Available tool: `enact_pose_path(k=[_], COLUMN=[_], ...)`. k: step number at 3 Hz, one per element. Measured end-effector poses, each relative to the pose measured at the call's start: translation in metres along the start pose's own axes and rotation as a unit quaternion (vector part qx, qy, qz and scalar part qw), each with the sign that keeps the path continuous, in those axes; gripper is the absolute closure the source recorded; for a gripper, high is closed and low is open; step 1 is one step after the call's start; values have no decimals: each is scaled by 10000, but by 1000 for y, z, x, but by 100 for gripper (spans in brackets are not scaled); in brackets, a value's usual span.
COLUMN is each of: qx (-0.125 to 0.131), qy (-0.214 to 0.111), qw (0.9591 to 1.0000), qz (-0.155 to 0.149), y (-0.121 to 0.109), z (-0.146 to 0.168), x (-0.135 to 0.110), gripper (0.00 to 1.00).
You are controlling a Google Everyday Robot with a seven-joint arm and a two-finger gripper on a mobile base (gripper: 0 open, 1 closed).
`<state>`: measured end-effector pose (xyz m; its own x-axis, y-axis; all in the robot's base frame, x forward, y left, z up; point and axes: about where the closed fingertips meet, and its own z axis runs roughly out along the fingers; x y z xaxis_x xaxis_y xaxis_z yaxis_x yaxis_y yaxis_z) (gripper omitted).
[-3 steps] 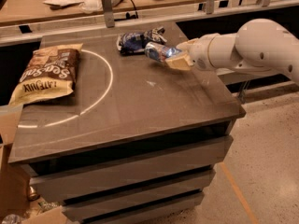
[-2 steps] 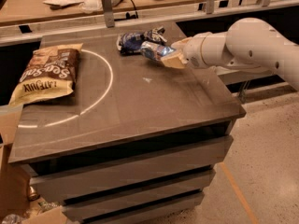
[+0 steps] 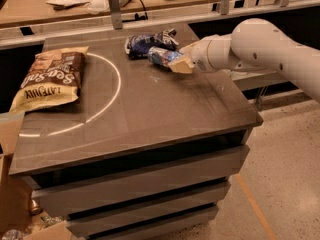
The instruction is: Move redbull can near blue chip bag
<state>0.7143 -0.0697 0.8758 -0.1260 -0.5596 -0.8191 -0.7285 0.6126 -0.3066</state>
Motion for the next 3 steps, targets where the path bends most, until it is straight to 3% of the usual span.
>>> enact_pose_path(k=[2,3], qx=[-9,-26], qy=[134,98], qw=[9999,9999], qz=[83,140], y=[4,10], z=[6,7], x=[2,2], gripper=[17,0])
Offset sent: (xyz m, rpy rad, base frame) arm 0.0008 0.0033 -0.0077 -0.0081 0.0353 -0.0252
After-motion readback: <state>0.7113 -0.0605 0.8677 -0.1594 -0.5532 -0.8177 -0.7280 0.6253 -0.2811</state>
